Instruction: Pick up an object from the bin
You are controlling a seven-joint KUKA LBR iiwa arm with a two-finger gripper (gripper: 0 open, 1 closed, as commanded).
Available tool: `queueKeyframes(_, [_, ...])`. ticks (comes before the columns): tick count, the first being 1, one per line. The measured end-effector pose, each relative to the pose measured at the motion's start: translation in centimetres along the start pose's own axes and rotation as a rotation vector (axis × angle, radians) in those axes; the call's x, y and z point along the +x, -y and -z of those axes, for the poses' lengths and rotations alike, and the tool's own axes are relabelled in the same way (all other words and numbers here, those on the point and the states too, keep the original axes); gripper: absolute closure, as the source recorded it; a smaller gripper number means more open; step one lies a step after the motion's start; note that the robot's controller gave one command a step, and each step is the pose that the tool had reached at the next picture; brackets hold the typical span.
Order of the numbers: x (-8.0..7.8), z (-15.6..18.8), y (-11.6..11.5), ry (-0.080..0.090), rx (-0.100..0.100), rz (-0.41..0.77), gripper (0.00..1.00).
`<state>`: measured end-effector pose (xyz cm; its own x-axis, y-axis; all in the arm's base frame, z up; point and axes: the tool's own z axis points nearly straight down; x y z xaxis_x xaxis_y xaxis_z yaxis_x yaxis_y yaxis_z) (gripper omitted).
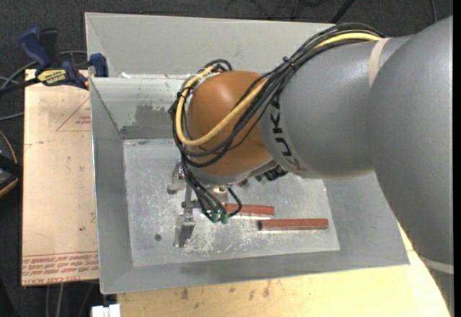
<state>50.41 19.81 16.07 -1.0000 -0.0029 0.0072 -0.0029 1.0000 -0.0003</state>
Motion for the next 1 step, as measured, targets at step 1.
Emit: queueKeyframes(1, [-0.21, 0.34, 0.07, 0.007, -0.001, -0.003, 0.0])
